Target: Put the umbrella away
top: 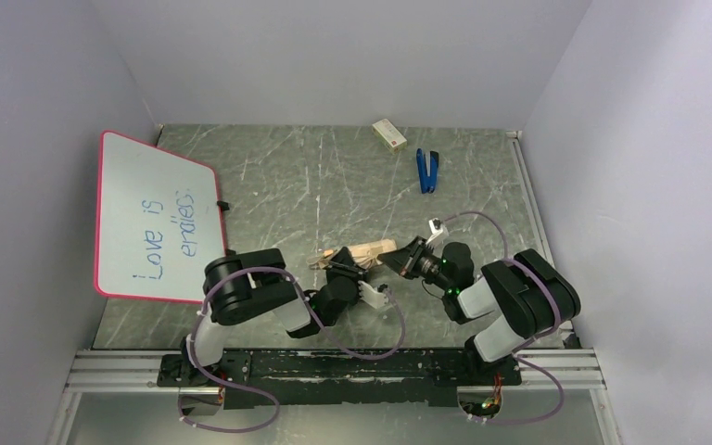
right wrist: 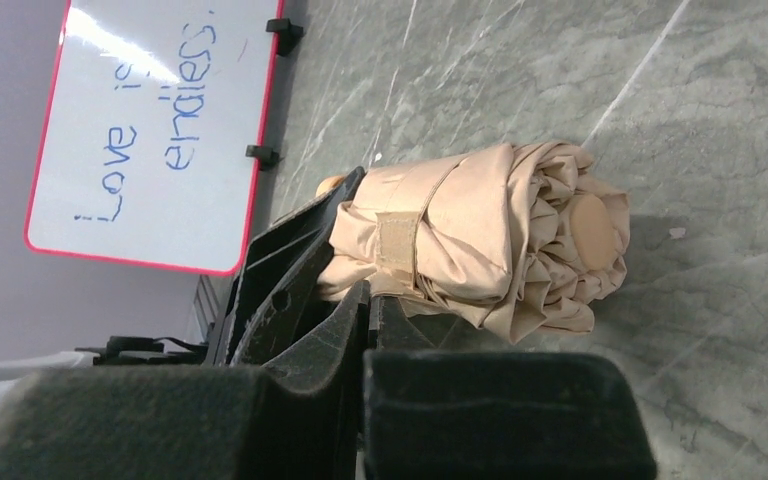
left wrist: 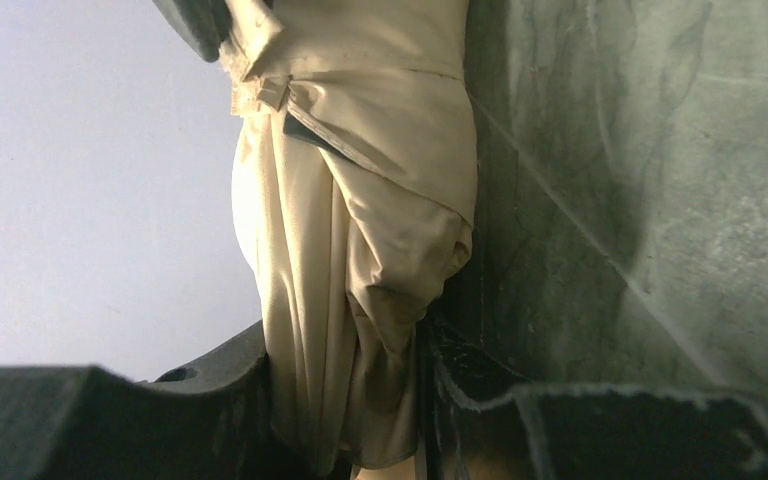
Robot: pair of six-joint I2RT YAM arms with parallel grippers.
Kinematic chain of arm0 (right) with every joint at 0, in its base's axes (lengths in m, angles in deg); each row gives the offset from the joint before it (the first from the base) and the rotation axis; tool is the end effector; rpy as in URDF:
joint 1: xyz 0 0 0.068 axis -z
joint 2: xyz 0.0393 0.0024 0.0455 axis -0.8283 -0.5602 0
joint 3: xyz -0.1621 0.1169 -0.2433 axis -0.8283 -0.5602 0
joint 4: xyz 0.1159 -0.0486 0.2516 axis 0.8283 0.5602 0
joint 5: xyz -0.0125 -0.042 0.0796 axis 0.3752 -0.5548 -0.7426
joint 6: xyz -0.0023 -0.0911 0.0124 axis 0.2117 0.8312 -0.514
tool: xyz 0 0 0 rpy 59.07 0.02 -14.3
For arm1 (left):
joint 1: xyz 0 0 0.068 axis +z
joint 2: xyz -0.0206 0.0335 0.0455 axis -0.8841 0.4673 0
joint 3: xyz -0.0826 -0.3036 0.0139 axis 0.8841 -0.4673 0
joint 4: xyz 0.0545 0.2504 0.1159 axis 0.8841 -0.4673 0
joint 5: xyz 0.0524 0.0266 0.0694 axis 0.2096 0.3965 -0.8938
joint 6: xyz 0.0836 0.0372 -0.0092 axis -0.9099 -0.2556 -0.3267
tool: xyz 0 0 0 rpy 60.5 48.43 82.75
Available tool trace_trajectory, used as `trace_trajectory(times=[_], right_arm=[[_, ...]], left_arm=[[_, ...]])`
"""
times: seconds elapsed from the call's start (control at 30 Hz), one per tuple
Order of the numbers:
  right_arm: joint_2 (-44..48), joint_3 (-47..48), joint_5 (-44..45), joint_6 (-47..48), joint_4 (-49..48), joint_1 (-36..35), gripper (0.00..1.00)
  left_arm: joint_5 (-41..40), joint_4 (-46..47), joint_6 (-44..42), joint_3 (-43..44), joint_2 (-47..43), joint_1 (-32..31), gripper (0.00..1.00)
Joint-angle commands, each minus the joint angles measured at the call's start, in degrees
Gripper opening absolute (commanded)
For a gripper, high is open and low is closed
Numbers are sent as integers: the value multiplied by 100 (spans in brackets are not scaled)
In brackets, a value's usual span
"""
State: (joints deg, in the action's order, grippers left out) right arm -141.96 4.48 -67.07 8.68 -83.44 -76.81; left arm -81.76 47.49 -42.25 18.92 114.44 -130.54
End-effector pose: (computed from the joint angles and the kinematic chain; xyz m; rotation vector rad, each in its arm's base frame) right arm 0.2244 0.1260 0.1336 0.1402 1.9541 1.2927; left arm 0.1878 -0.3347 0.0799 1.4809 1.1881 0.5621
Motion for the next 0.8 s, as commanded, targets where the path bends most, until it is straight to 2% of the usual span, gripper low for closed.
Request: trace_trajectory(times=[0.0, 0.27, 0.77], right_arm=[[206, 513, 95, -217, -553, 49, 0], [58, 919, 326, -492, -218, 52, 0], [-122, 1660, 368, -243, 1246, 43, 0]], left_arm=[[291, -914, -153, -255, 357, -167, 5], [299, -822, -301, -318, 412, -328, 5], [408, -913, -387, -319, 386, -633, 5]])
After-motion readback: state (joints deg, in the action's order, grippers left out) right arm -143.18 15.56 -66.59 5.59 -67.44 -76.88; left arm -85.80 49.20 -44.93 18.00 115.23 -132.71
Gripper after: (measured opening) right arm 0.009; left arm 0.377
